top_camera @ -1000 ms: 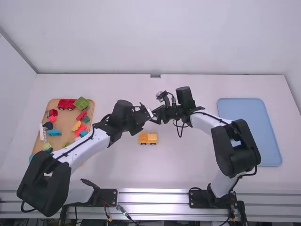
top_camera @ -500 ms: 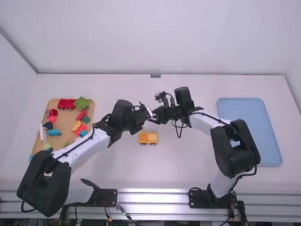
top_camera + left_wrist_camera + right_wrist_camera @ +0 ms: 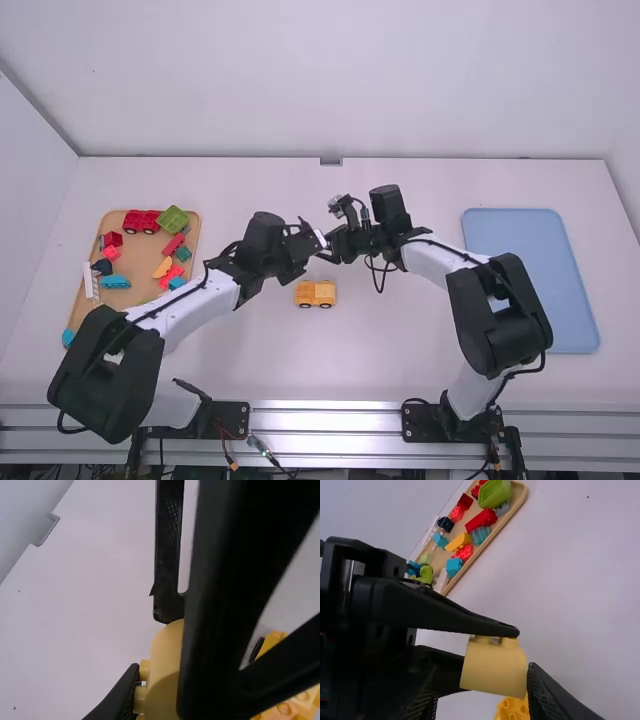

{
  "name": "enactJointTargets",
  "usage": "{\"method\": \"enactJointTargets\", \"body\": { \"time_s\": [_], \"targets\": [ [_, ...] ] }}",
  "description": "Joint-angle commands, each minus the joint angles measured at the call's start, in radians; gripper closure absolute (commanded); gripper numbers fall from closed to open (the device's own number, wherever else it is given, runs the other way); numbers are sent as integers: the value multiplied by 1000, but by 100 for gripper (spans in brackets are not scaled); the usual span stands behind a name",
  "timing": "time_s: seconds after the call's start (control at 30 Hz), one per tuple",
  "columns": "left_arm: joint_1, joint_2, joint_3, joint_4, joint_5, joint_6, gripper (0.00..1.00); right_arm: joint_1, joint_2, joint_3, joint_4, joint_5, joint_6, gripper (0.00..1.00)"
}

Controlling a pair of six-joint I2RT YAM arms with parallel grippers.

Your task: Assemble lego blocks to make yellow taxi

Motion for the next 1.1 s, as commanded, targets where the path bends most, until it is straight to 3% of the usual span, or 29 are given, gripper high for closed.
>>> {"method": "enactJointTargets", "body": {
  "time_s": [0.0,0.13,0.7,1.07],
  "targets": [
    [-11,8,-7,7,18,3,98,23,4,23,2,-45,4,54],
    [-16,4,-7,17,18,4,98,23,4,23,-5,13,5,48],
    [-16,-21,-7,29,18,3,98,23,4,23,-22,56,26,50],
    [-15,-21,-7,55,18,3,98,24,4,23,-28,55,26,66]
  ]
}}
